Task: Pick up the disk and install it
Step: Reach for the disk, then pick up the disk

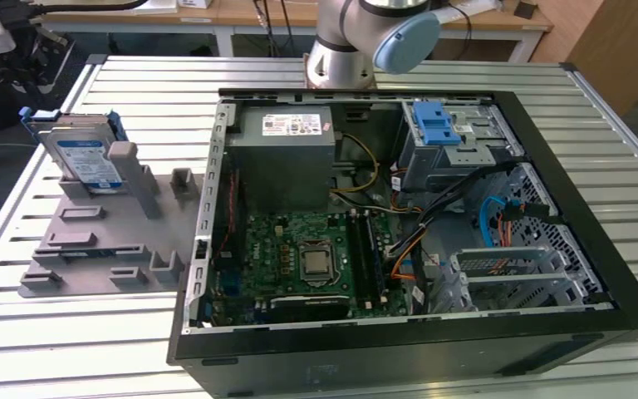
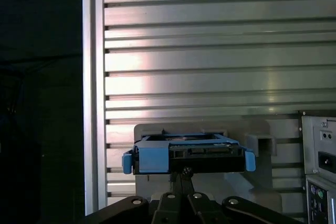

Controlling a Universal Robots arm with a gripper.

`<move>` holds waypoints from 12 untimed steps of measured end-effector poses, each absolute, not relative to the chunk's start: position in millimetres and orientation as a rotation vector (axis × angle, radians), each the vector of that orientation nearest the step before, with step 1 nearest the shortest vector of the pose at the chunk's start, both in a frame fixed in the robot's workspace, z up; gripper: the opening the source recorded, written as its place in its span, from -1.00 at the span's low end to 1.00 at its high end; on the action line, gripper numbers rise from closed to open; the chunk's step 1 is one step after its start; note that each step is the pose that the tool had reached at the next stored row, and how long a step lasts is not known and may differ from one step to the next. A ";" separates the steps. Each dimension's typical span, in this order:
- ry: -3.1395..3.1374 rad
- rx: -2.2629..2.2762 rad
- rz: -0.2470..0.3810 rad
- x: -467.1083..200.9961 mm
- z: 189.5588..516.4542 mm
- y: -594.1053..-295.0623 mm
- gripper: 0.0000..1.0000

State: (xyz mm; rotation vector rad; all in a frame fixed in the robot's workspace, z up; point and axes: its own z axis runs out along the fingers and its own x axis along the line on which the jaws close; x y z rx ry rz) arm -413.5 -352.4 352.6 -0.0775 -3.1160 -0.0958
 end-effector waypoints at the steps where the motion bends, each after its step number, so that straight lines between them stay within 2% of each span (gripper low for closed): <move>1: -3.116 -0.077 -0.096 -414.9 352.5 -352.4 -0.79; 12: -3.114 0.049 -0.094 -420.7 352.1 -352.4 -0.79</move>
